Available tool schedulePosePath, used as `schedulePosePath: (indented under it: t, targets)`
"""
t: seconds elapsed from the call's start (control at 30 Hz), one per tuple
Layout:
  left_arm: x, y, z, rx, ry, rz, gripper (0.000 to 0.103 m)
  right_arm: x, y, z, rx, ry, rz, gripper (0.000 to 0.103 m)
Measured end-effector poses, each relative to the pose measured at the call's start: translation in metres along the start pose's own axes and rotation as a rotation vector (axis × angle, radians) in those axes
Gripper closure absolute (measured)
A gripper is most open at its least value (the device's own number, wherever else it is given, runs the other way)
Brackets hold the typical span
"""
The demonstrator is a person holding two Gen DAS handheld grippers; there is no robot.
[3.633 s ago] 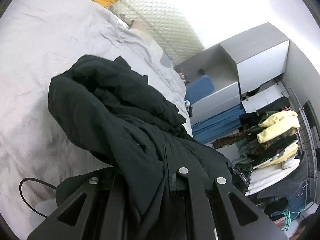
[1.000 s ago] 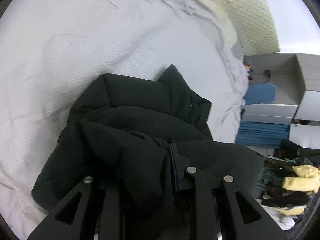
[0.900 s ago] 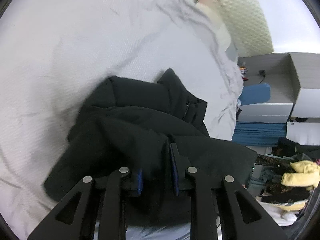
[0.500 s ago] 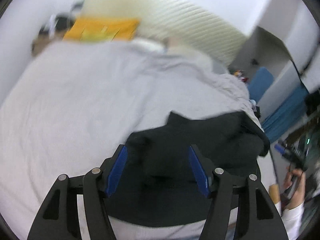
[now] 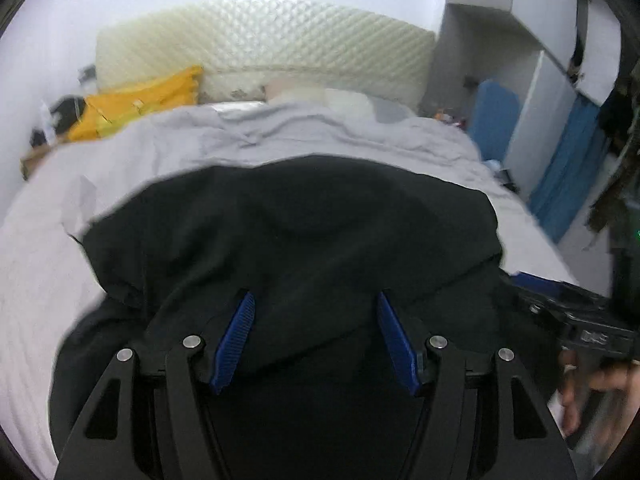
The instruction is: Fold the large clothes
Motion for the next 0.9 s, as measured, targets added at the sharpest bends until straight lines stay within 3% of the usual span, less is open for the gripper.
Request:
schedulePosePath:
  t: [0.13,0.27,0.37,0.53,0.7,0.9]
  targets:
    - [-0.004,0.033,0.0,-0.065,0.019,-0.017,0.039,-0.004,0.018,0.013,0.057,-0.029,-0.001,0.016]
    - [-0.001,0.051,-0.001,-0.123,0.015,-0.017,0.038,-0.011,0.037,0.022,0.09,-0.038,-0.003,0.005]
    - [-0.003,0.063,0.0,-0.156,0.037,-0.023,0.037,-0.013,0.046,0.024,0.112,-0.061,-0.003,0.004]
    - [-0.008,0.086,-0.006,-0.163,0.031,-0.054,0.037,-0.018,0.055,0.026,0.151,-0.069,0.01,0.004]
    - [-0.012,0.111,-0.015,-0.152,-0.014,-0.087,0.035,-0.026,0.076,0.032,0.144,-0.063,0.002,0.001]
    - [-0.016,0.126,-0.02,-0.187,-0.002,-0.075,0.034,-0.033,0.097,0.04,0.116,-0.042,0.001,0.0]
Point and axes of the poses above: each gripper's, at about its wrist camera, not at the fingertips, and y roughly the way its jaws point, z to its right, x to its underside, the point moved 10 cm from there along y, roughly the way its jaws point, and after that the axes turned 3 degrees about -x, right-handed, at the moved point
